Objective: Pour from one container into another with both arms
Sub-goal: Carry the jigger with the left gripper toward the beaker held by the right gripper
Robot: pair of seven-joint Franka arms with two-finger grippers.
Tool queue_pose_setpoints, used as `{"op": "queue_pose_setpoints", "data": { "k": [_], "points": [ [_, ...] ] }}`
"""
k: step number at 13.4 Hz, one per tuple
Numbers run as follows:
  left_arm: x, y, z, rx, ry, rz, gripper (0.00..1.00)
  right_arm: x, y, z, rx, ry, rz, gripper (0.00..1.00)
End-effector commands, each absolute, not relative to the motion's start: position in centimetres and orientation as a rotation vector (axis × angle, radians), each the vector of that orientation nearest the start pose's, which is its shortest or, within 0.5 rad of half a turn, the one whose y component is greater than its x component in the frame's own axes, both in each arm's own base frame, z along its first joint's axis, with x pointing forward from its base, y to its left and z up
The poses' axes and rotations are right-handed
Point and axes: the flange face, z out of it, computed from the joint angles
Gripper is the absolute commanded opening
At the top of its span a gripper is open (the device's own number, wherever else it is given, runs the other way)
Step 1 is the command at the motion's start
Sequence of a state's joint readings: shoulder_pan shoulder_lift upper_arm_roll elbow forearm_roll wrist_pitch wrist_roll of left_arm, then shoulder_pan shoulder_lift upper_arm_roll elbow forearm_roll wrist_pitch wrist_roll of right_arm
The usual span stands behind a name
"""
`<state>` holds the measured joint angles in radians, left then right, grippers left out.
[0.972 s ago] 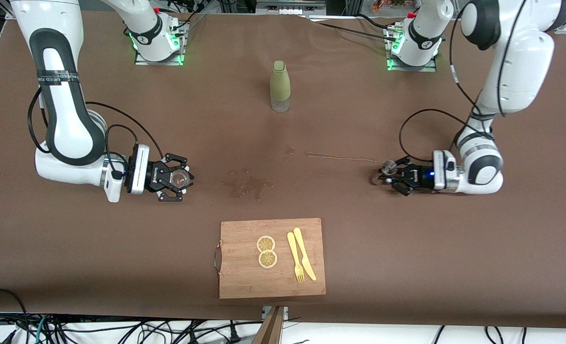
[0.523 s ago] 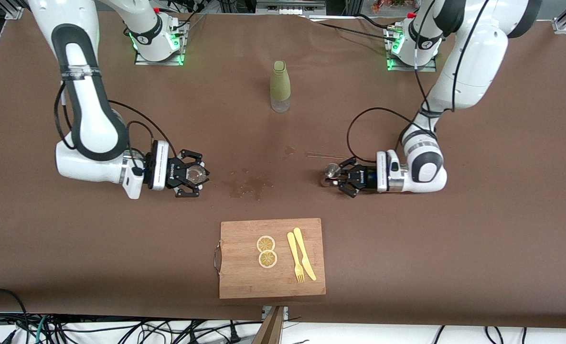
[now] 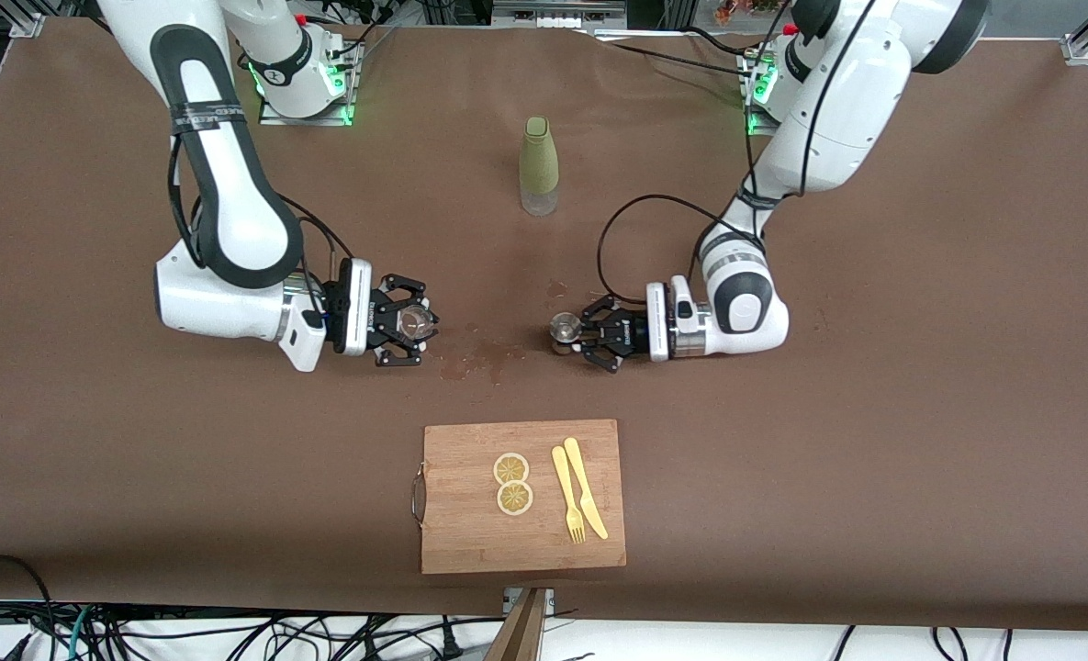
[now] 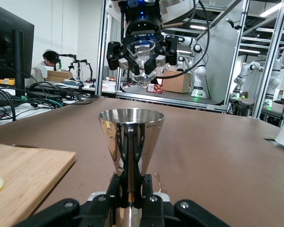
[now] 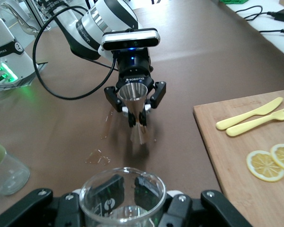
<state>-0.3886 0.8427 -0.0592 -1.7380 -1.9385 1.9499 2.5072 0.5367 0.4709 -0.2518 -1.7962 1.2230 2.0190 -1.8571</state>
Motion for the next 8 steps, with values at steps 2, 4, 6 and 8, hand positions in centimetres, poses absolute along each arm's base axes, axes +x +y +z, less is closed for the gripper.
{"op": "queue_pose_setpoints", "data": {
  "k": [2,4,6,8],
  "points": [
    [54.8,-38.3,10.4,1.411,-1.109,1.177,0.0,59.0,27.8,31.9,-1.778,-1.603,-0.57,0.19],
    [54.2,-40.4,9.9,1.402,-1.099,1.179,0.0,58.8,28.7,32.3,-1.806,-1.663,-0.503,0.19],
    [54.2,-41.5,9.8,1.41,-1.121,1.177,0.0,58.7,29.1,32.7,-1.809,-1.72,-0.471,0.19],
    [53.7,-42.7,9.8,1.433,-1.101,1.185,0.0,58.6,29.7,33.0,-1.818,-1.763,-0.439,0.19]
  ]
}}
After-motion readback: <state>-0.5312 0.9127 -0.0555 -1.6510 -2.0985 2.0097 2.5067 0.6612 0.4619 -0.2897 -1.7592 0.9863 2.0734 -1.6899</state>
